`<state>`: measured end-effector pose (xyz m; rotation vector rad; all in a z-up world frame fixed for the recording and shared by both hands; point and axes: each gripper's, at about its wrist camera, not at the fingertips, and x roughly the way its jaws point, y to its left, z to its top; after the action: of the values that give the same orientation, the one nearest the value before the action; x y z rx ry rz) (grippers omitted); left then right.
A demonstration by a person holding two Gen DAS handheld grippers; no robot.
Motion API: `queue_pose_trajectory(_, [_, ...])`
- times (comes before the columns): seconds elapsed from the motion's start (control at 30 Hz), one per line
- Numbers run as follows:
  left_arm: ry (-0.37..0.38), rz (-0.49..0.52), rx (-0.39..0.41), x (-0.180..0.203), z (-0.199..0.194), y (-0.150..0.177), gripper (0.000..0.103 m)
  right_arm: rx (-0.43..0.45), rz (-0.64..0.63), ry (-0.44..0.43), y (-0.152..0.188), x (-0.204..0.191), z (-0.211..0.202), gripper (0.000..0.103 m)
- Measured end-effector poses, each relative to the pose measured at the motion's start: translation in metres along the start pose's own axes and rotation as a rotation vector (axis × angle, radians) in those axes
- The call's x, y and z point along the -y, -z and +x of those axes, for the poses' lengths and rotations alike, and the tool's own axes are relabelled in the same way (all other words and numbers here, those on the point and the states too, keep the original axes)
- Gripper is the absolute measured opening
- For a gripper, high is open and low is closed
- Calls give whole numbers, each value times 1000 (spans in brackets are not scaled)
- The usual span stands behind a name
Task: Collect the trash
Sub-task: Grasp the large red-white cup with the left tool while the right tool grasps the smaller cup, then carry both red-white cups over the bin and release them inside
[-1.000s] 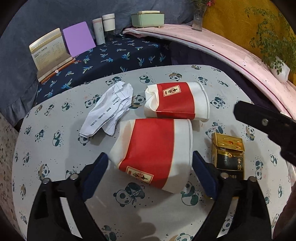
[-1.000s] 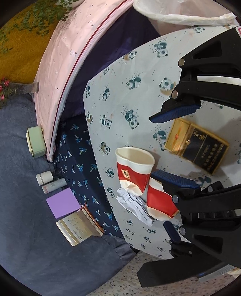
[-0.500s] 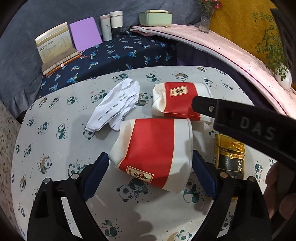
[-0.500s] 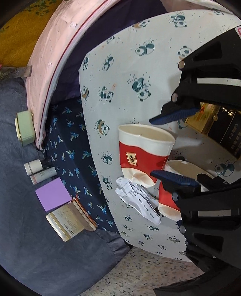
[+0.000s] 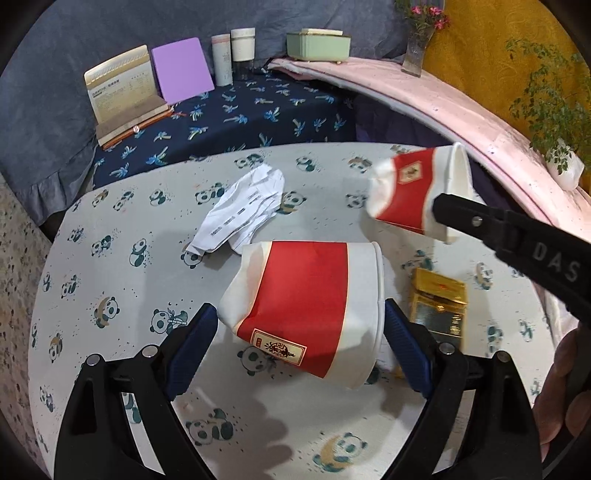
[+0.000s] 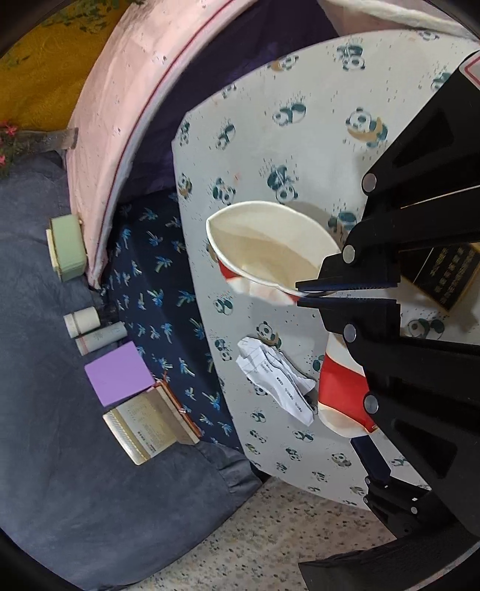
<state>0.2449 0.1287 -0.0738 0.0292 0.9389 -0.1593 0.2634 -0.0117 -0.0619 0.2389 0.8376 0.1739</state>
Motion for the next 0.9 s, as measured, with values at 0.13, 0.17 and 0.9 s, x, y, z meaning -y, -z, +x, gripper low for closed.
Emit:
queue_pose_trajectory(0.13, [10,18,25,14,-17,-1,85,40,24,19,1,14,-29,3])
queue_pose_trajectory(0.17, [15,23,32,18,-22,-1,85,48,30,23,1,18,-36,3])
queue_pose_trajectory(0.9, [222,258,94,209,-95,25,85,236,253,226,69,172,-211,3])
